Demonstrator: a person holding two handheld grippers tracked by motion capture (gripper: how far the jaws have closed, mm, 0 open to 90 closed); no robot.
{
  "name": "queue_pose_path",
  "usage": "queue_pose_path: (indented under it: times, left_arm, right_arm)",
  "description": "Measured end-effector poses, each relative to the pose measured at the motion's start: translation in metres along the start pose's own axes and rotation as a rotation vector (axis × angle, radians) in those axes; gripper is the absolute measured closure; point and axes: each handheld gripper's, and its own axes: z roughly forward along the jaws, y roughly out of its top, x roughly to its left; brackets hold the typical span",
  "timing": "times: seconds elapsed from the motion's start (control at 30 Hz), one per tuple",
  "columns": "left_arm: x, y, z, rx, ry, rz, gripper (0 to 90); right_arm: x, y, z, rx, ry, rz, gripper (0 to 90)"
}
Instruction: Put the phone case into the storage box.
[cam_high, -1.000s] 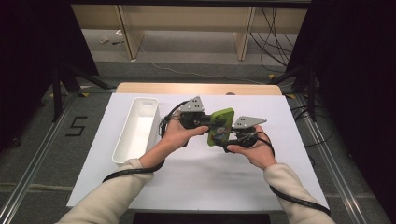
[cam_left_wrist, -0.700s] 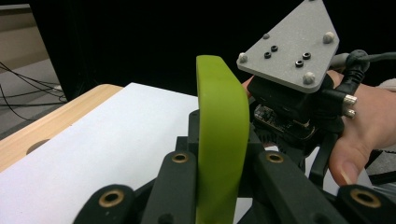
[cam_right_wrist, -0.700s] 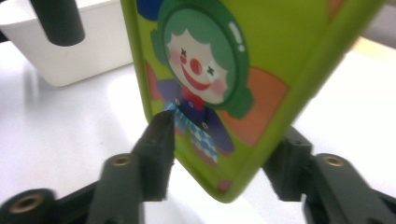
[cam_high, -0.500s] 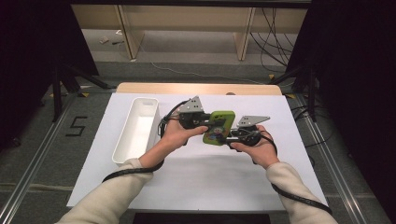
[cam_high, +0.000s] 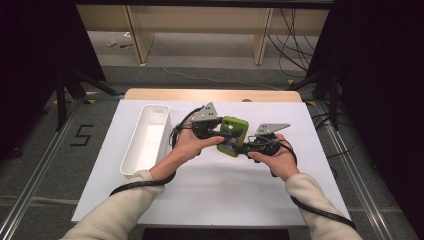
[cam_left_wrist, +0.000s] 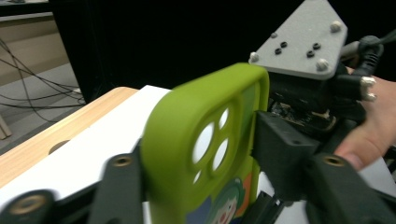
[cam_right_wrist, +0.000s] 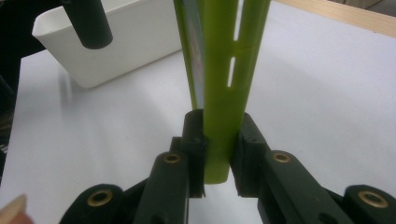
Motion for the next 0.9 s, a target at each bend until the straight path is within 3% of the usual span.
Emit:
queue_pose_path:
  times: [0.07,0.1,0.17,0.2,0.23,0.67,0.9]
  left_arm:
    - [-0.001,0.002,-0.002,0.01,0.029,0.006,26.4]
    - [-0.001,0.003,-0.003,0.011,0.044,0.002,26.4]
    - [-0.001,0.004,-0.005,0.009,0.064,-0.006,18.1]
    - [-0.001,0.004,-0.006,0.008,0.074,-0.008,18.1]
    - [-0.002,0.004,-0.007,0.016,0.088,-0.036,15.9]
    - [-0.003,0.001,-0.016,0.011,0.151,-0.022,0.9]
    - [-0.006,-0.001,-0.02,0.004,0.163,-0.006,0.0]
  right_arm:
    - [0.001,0.0,-0.001,-0.004,-0.017,0.017,78.3]
    - [0.001,0.0,-0.001,-0.004,-0.017,0.017,78.3]
    - [-0.003,-0.001,-0.004,-0.02,-0.041,0.041,78.3]
    - [-0.003,-0.001,-0.004,-0.02,-0.041,0.041,78.3]
    - [-0.004,-0.001,-0.006,-0.02,-0.044,0.048,78.3]
    - [-0.001,0.0,-0.009,-0.019,-0.122,0.062,78.3]
    - [0.003,0.002,-0.007,-0.009,-0.146,0.066,78.2]
